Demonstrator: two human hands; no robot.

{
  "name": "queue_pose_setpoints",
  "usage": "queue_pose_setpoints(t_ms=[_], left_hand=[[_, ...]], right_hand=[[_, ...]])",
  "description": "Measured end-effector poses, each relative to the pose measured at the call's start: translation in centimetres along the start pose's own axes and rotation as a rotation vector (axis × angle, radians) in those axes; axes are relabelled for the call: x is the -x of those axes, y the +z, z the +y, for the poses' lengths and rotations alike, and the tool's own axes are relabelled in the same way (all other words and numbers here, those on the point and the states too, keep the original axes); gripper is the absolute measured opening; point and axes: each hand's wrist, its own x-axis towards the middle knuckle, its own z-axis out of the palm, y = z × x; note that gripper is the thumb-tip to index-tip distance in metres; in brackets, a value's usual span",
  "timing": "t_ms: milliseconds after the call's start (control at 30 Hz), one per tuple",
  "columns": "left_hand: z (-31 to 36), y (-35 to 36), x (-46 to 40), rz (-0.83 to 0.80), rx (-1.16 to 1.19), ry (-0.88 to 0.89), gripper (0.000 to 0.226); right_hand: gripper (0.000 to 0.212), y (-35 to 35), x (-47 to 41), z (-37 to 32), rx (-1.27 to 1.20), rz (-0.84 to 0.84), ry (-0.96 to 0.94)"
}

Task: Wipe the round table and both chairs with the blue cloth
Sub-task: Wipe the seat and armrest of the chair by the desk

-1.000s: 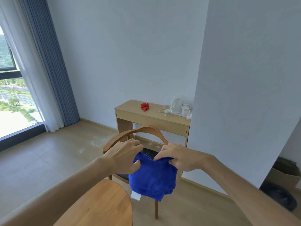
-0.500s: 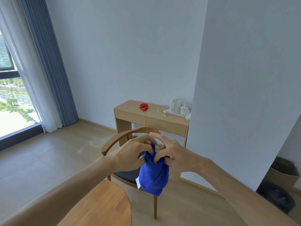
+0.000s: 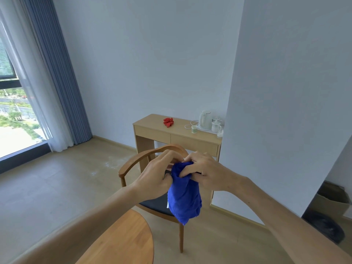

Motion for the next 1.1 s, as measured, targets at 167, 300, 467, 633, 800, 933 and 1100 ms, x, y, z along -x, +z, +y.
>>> queue_pose_setpoints(t_ms=[167, 300, 467, 633, 800, 933, 1100], left_hand=[[-0.1, 1.2, -0.2, -0.094, 0.184, -0.190, 0.068], [-0.2, 3.1, -1.8, -0.060, 0.004, -0.217, 0.062], [-0.2, 4.0, -4.2, -0.039, 0.029, -0.243, 0.051], [-1.4, 4.3, -7.1, 0.005, 0.183, -0.387, 0.038], [-4.5, 3.9, -11.1, -0.014, 0.224, -0.462, 0.043], [-9.4, 4.5, -14.3, -0.043, 0.297, -0.514, 0.041], [-16.3, 5.9, -20.5, -0.010, 0.360, -0.526, 0.040]], right_hand=[[0.028, -1.2, 0.7, 0.6, -0.230, 0.005, 0.155], [0.036, -1.1, 1.4, 0.9, -0.379, 0.088, 0.235], [0.074, -1.0, 2.6, 3.7, -0.538, 0.090, 0.316], [0.101, 0.9, 3.3, 7.5, -0.762, -0.074, 0.331], [0.070, 1.4, 1.4, 12.3, -0.761, -0.014, 0.352], [0.047, 1.5, -1.6, 16.9, -0.640, -0.033, 0.348], [0.052, 1.8, -7.1, 24.4, -0.671, -0.064, 0.417]])
